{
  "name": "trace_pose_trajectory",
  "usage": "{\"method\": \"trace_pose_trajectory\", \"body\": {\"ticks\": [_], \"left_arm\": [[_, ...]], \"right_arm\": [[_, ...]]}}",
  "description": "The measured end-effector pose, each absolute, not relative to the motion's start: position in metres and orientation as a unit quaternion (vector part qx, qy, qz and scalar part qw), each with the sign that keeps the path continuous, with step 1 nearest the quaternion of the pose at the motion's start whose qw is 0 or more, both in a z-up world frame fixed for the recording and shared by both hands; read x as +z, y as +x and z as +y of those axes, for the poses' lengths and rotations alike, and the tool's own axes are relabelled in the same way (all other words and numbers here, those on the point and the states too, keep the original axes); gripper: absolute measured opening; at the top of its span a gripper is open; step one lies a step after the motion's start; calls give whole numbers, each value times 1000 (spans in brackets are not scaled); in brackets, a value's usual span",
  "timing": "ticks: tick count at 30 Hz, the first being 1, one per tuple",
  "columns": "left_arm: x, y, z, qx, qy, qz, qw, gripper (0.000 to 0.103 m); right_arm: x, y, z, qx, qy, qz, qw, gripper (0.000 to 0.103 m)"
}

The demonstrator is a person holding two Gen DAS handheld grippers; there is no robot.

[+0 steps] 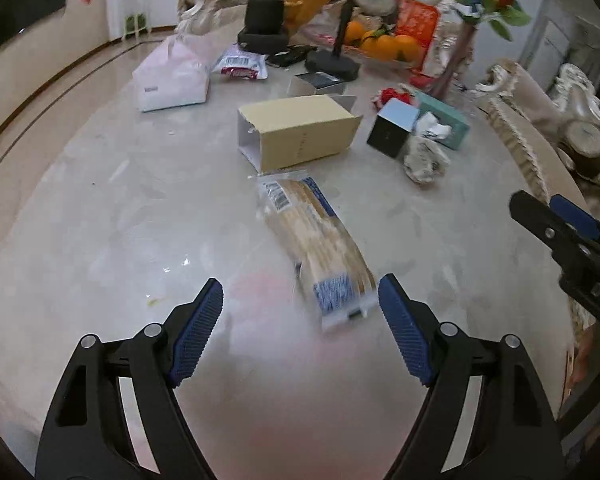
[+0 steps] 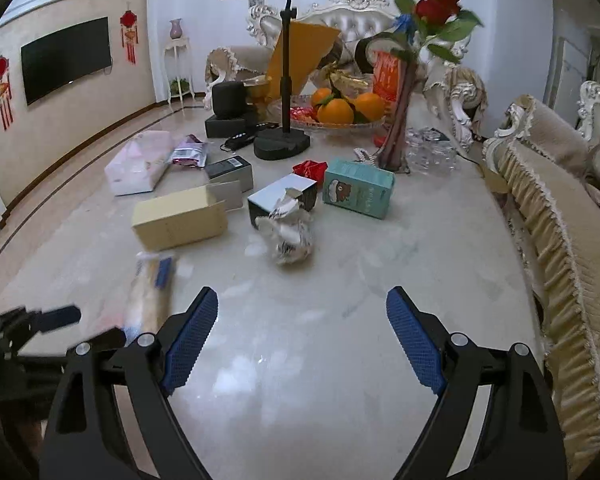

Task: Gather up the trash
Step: 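Move the left tool to the bread bag while the right tool approaches the crumpled paper, then grasp the bread bag with the left tool while the right tool grasps the crumpled paper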

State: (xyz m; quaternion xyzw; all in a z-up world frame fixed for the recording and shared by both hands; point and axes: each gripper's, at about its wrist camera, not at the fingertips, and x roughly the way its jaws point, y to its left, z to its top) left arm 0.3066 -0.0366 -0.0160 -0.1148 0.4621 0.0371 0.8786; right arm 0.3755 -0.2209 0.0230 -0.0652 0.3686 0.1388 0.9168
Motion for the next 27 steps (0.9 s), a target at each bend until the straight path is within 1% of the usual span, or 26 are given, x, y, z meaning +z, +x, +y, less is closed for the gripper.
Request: {"method": "trace_pose_trajectory", "body": {"ticks": [9,21,22,23,25,27], "left_arm": [[-31,338,-54,84,-118,463,874,78],[-42,349,-56,119,-96,463,873,78],[-42,349,-58,121,-89,463,873,78],[-43,349,-60,123,-81,463,874,78],[-44,349,-64,127,-65,461,876,78],[-45,348,-66,129,-57,458,877,78]], "right_arm": [[-5,440,-202,171,-84,392,900,82],[-36,475,-184,178,-96,424,883,81],[-37,476,-183,176,-99,426,882,78],[-39,476,-183,177,-101,428,880,73],[-41,478,-183,174,-103,432,879,41],[-42,480,-185,171,-92,438,878,41]]}}
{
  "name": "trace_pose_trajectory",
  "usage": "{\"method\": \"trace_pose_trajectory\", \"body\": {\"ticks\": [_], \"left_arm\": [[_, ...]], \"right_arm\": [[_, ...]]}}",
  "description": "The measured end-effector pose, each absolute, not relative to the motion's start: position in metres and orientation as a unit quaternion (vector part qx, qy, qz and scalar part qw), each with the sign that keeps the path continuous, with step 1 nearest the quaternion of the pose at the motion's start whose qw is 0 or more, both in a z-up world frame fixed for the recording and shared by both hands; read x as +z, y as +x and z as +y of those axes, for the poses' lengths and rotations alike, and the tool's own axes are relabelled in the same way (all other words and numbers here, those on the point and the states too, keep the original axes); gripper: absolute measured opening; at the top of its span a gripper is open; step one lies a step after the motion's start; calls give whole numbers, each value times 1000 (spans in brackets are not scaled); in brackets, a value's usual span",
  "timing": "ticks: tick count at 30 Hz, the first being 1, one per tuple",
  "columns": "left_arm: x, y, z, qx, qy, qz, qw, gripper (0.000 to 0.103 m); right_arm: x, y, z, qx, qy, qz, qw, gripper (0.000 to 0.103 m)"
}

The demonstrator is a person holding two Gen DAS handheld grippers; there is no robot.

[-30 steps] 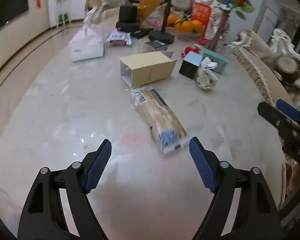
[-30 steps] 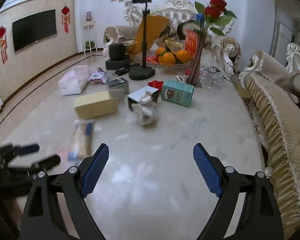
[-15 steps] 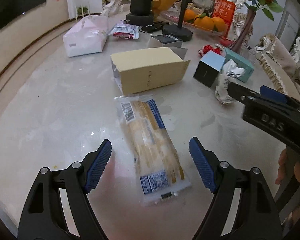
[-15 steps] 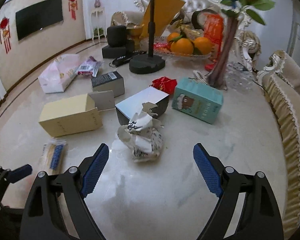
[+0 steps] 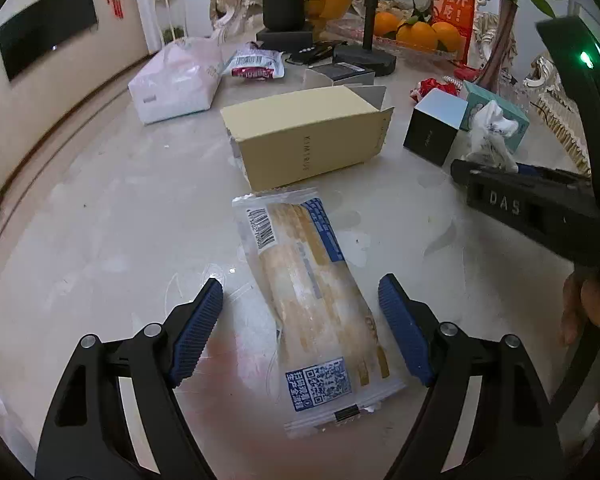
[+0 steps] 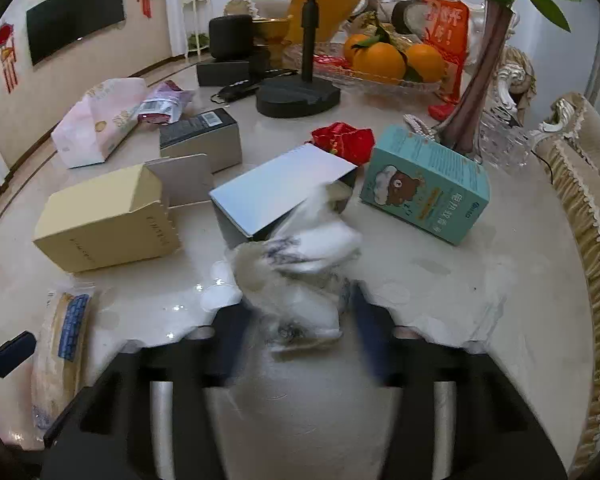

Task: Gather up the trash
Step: 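Grasp the bread bag with the left tool while the right tool grasps the crumpled paper, then carry both items over the wastebasket and open both tools to drop them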

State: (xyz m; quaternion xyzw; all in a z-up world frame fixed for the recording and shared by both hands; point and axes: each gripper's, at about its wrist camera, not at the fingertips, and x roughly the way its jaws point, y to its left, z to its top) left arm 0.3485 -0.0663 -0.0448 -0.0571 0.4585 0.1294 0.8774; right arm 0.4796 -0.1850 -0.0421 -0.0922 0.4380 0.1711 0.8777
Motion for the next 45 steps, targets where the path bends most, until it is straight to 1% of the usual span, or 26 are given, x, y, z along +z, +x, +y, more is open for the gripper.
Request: {"method": "trace_pose_trajectory", "body": {"ticks": [1,3,4,5,10,13,15,20,24,25,30,33,36,39,42,45], "left_arm": [[-44,348,-66,128,-60,457,878,78],[-43,347,-62,118,-68,452,882,70],[-41,347,-59,107,-69,446,886,50],[-40,346,-56,97,-70,443,889,39],[-39,347,-47,60,-42,450,890,30],[-38,339,-42,41,-41,446,893,29],[-38,329,-36,12,-58,445,893,29],[-31,294,-17,-18,-63,437,897,29],[-19,247,-2,-64,-68,431,898,29],[-14,229,0,-77,-57,425,900,29],[2,144,11,-130,-27,417,899,29],[6,89,10,-152,-11,411,899,29],[-8,42,4,-175,-6,425,888,29],[-30,20,-3,-189,-3,450,873,29],[-63,10,-8,-193,6,483,854,29],[-95,23,-9,-197,3,518,833,29]], "right_arm": [[-42,479,-186,172,-88,438,878,39],[-39,475,-189,169,-83,434,881,39],[-38,472,-190,169,-84,435,881,38],[-36,468,-192,164,-87,432,883,38],[-26,447,-204,161,-68,426,888,38],[-19,431,-208,157,-60,419,892,38],[-15,421,-211,155,-49,418,894,38],[-4,374,-223,161,13,406,900,38],[7,303,-220,193,14,378,905,38],[8,291,-218,200,13,377,904,38],[7,178,-211,254,-19,383,888,38],[7,122,-213,265,-16,391,881,38],[-2,80,-211,275,0,416,867,38],[-22,60,-201,275,-19,447,851,38],[-47,59,-189,261,-52,472,840,38],[-82,79,-180,247,-69,511,821,38]]}}
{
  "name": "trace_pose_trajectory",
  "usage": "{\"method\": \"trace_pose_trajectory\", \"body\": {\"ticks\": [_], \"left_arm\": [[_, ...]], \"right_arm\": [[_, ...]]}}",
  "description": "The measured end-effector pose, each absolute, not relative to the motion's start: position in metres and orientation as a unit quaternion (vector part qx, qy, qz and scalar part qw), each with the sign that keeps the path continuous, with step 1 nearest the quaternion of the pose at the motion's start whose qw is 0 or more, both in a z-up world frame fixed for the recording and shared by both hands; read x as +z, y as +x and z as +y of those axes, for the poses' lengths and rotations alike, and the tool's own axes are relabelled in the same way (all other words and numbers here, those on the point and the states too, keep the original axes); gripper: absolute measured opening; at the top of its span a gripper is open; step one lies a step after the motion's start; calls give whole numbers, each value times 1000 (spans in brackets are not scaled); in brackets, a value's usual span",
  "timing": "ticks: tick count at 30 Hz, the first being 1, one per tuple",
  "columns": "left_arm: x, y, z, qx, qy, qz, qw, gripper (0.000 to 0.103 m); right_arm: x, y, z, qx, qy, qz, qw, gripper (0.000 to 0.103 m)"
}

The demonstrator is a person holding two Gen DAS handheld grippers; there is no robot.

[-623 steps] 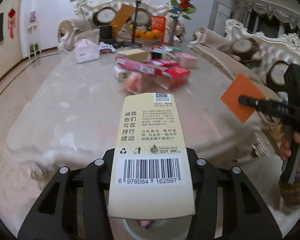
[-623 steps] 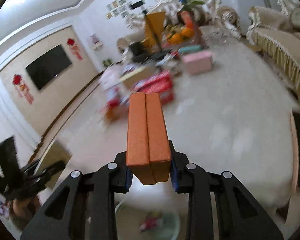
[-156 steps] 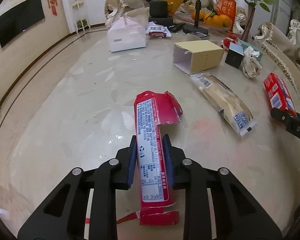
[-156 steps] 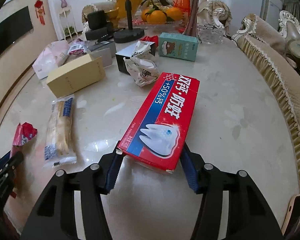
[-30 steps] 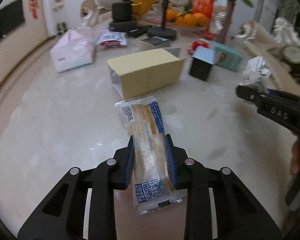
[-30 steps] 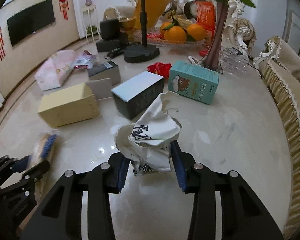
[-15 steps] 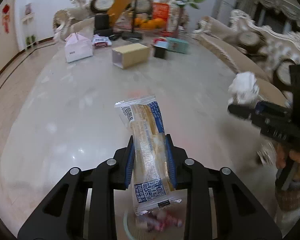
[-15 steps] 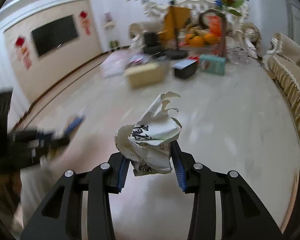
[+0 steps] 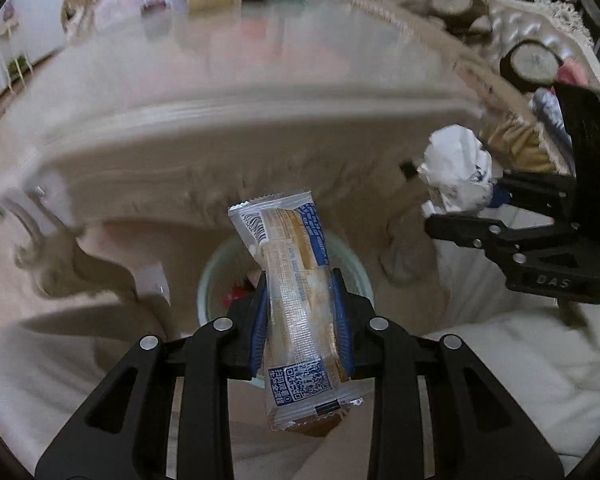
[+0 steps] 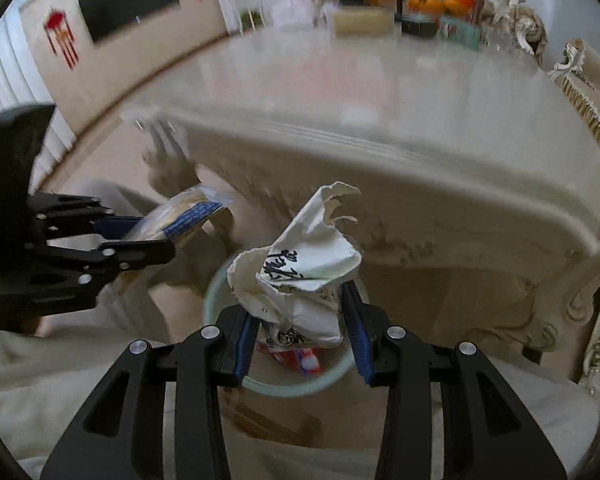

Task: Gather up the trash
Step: 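Carry both items over the wastebasket and open both tools to drop them, then move the left tool to the cream box while the right tool approaches the white box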

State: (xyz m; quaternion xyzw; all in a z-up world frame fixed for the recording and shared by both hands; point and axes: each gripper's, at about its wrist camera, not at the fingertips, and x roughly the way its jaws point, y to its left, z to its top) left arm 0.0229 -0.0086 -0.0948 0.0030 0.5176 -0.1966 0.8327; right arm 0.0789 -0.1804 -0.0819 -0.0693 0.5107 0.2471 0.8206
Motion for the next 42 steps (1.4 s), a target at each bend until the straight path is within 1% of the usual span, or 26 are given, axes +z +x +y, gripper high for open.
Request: {"method": "trace_pose_trajectory", "body": {"ticks": [5,9,10,11,12,13,14,15,16,21,25,27,30,32,34,36,38,40,42], "left_arm": [[-139,41,-7,-194,6,566,801,29],[-162,54,-5,-192,-2,588,786,29],[-165,54,-4,-191,-3,591,783,31],[-168,55,-4,-188,-5,597,780,37],[-172,57,-3,-183,-7,600,779,47],[-175,58,-1,-177,-7,600,780,70],[-176,58,0,-173,-6,598,783,78],[-176,60,-1,-172,-6,596,784,78],[-175,60,0,-171,-7,595,785,78],[-169,58,1,-156,2,590,792,78],[-151,55,-1,-159,12,577,801,78],[-139,52,-2,-165,21,570,805,78],[-106,46,1,-190,36,548,814,78],[-76,47,7,-195,53,521,829,78],[-51,57,15,-189,62,497,845,78],[-30,71,24,-188,63,472,859,78],[-10,95,34,-176,72,448,873,78],[5,124,38,-169,86,421,887,78],[13,153,43,-175,90,411,890,78]], "right_arm": [[-134,100,-160,252,-90,566,779,38],[-156,93,-151,257,-99,585,763,39],[-159,95,-149,258,-101,588,760,39],[-161,95,-147,259,-104,589,758,39],[-163,95,-146,260,-107,588,758,40],[-165,95,-145,261,-110,587,758,46],[-169,96,-145,261,-116,590,755,54],[-170,96,-143,257,-122,591,755,79],[-171,96,-142,252,-125,590,757,86],[-163,91,-150,240,-114,588,764,86],[-149,86,-158,239,-114,585,767,86],[-133,82,-167,240,-120,585,765,86],[-98,79,-173,267,-110,559,777,86],[-61,83,-182,277,-92,525,799,86],[-35,90,-190,274,-80,496,820,86],[-7,107,-200,252,-68,459,849,86],[11,130,-208,218,-60,431,874,91],[21,158,-211,181,-64,411,891,92],[26,187,-211,160,-47,397,902,92]]}}
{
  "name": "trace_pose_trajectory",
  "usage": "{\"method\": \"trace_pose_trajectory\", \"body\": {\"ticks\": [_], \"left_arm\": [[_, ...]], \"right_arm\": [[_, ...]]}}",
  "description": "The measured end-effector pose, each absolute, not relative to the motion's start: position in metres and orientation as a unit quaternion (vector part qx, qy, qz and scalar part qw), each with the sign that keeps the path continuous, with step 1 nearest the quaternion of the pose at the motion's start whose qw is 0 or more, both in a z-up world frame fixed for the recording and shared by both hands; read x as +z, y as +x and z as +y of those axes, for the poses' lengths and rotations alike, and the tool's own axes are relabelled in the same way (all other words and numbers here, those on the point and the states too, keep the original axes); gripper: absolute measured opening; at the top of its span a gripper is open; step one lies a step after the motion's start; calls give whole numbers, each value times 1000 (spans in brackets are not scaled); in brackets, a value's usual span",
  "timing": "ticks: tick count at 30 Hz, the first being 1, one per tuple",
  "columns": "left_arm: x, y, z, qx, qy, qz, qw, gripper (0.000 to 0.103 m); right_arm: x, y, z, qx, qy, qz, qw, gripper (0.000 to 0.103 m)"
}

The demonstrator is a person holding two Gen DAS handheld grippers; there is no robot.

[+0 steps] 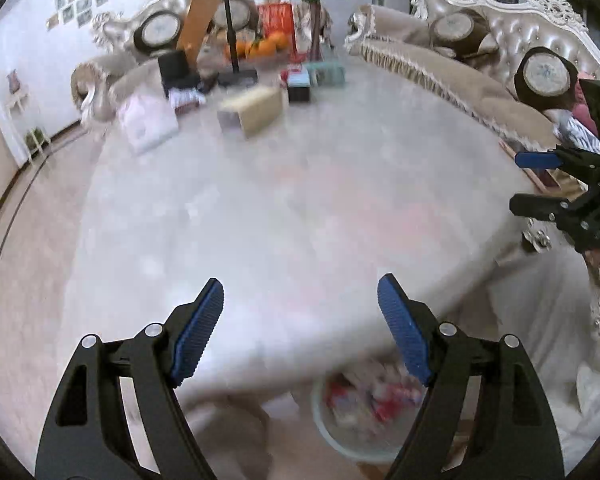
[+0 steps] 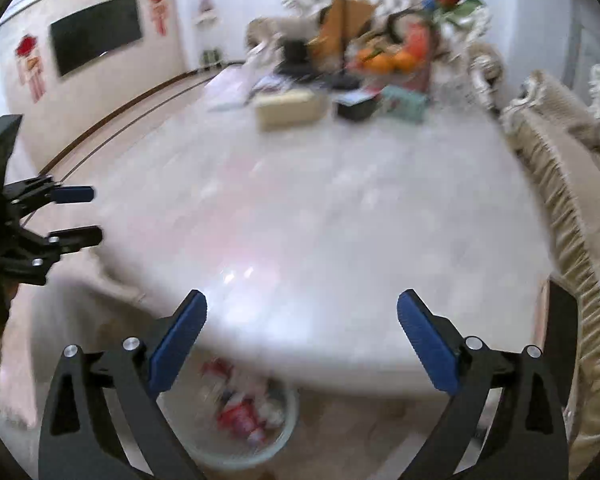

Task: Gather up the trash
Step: 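Move the left tool to the cream box while the right tool approaches the white box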

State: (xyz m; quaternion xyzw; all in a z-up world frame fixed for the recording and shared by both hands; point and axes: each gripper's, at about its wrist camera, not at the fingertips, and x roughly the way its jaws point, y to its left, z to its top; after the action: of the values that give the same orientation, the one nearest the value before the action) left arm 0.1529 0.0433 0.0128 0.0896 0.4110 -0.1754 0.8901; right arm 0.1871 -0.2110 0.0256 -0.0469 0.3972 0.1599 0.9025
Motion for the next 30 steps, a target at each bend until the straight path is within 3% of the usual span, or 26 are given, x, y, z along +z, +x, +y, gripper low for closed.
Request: {"method": "trace_pose_trajectory", "body": {"ticks": [15,30], "left_arm": [[16,388,20,-241,171,379,877,78],[-22,451,-8,-265,208,398,853,78]], "right_arm": [[26,419,-183,56,58,379,922,92],[-29,521,-154,16,25,441,897,92]]}}
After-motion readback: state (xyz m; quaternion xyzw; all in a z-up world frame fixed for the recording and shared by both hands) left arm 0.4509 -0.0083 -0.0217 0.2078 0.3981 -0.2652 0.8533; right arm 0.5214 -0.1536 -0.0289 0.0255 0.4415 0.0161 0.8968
